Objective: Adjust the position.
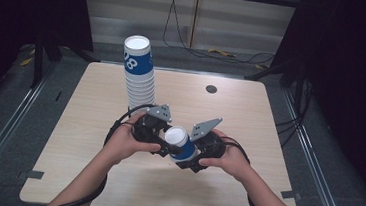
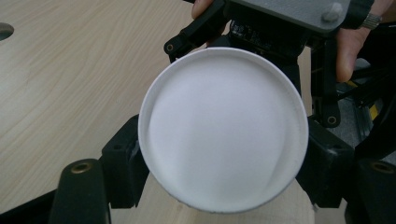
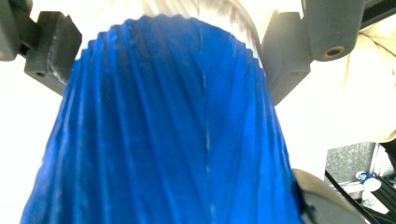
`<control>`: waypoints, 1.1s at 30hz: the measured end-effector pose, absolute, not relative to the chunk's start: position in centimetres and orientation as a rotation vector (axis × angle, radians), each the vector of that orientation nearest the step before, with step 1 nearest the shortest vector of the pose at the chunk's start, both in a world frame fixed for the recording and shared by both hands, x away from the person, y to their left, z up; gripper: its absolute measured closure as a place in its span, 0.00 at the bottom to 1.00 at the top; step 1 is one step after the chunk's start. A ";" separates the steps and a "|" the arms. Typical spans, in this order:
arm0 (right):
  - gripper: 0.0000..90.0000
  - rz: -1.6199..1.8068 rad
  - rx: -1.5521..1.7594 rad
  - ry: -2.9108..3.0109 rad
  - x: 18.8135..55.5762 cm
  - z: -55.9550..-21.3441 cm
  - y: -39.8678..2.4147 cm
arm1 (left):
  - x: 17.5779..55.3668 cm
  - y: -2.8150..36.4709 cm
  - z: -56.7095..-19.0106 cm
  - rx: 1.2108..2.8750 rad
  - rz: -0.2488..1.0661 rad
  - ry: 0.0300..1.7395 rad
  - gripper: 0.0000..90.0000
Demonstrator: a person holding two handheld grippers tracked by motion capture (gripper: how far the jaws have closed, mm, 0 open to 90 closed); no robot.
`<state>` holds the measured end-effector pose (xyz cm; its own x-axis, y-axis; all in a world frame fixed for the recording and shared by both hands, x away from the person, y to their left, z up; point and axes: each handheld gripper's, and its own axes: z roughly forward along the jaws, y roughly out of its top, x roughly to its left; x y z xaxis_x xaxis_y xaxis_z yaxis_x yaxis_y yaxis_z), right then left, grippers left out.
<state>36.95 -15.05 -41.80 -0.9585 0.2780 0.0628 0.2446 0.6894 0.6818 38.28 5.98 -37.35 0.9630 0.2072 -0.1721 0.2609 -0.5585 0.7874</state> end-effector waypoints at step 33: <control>0.20 1.178 0.446 2.844 37.0 -41.9 -15.3 | 38.7 6.5 -37.6 2.154 -0.136 0.363 0.33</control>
